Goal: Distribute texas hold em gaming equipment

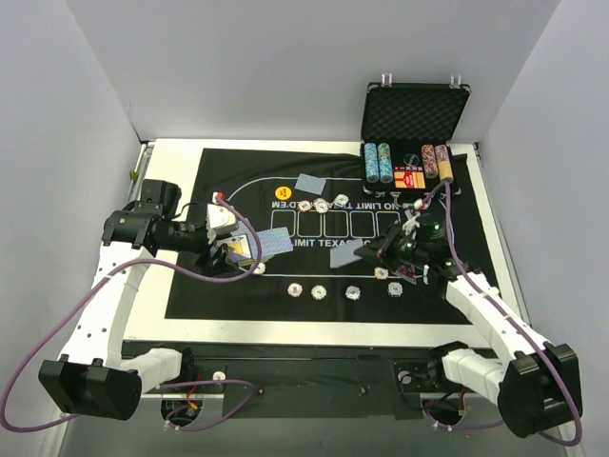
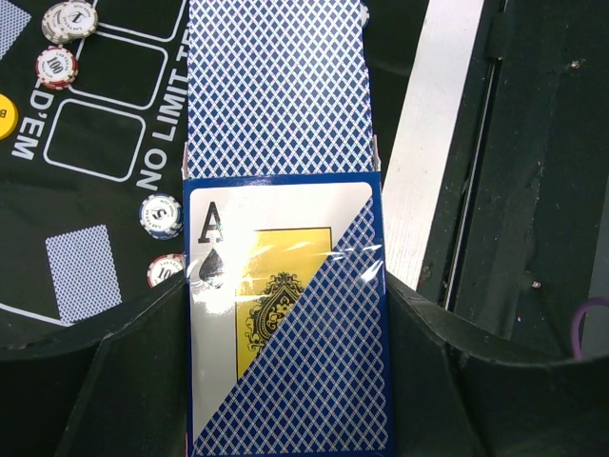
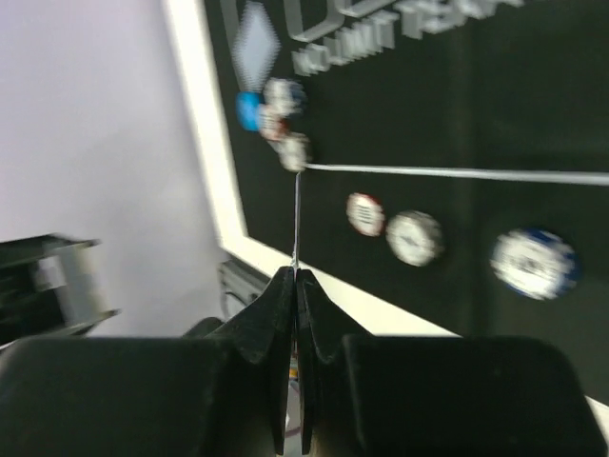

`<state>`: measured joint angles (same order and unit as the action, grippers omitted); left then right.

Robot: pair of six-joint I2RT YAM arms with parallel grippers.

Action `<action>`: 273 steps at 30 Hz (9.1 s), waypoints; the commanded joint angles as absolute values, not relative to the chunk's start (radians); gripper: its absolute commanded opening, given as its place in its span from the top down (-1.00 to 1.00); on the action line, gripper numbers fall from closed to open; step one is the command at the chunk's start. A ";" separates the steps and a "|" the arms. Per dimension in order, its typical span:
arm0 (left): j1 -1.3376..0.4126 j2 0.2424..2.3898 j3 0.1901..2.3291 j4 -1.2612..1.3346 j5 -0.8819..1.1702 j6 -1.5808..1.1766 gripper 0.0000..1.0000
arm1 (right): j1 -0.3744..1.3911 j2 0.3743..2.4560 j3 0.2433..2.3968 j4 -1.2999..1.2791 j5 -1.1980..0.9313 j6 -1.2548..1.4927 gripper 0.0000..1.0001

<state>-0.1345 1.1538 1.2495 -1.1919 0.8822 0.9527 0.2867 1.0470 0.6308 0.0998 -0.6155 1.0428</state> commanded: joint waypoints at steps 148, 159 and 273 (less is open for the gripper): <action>-0.124 1.098 1.267 -1.146 0.974 0.946 0.76 | 0.497 1.753 1.412 0.347 -0.638 1.196 1.00; -0.123 1.104 1.276 -1.141 0.992 0.927 0.76 | 0.627 2.356 1.927 0.247 -0.632 1.195 1.00; -0.107 1.101 1.249 -1.132 0.989 0.933 0.77 | 0.382 1.663 1.300 0.230 -0.677 1.031 1.00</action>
